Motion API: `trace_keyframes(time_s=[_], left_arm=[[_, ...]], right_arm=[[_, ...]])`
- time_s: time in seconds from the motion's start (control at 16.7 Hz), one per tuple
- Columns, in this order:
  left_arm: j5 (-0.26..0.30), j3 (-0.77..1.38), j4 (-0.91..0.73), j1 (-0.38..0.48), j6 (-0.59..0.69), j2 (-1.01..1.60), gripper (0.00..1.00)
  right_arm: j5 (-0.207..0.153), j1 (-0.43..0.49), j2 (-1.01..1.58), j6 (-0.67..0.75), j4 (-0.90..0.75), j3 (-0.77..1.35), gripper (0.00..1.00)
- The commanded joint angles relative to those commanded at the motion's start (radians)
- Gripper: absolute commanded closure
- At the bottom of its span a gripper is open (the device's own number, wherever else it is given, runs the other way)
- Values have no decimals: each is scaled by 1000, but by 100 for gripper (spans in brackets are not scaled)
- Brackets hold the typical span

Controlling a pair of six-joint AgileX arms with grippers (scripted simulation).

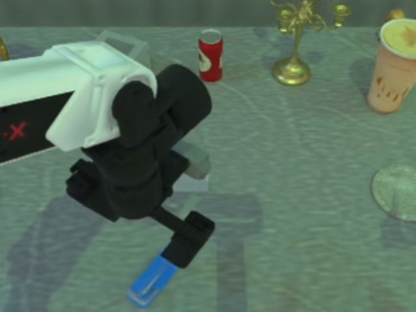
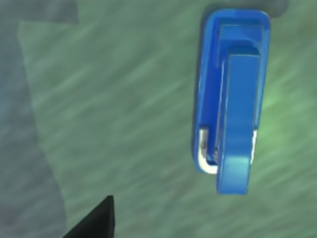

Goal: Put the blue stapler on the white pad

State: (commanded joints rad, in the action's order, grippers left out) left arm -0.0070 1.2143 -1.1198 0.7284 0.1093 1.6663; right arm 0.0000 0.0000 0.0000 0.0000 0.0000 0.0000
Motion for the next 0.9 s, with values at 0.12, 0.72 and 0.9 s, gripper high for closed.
trace_keyframes(time_s=[0.12,0.72,0.9], left_arm=[[0,0,0,0,0,0,0],[0,-193,322,-6,-7,118,0],[0,-243,399,-6,-8,155,0]], right_arm=[[0,0,0,0,0,0,0],[0,0,0,0,0,0,0],[0,0,0,0,0,0,0]])
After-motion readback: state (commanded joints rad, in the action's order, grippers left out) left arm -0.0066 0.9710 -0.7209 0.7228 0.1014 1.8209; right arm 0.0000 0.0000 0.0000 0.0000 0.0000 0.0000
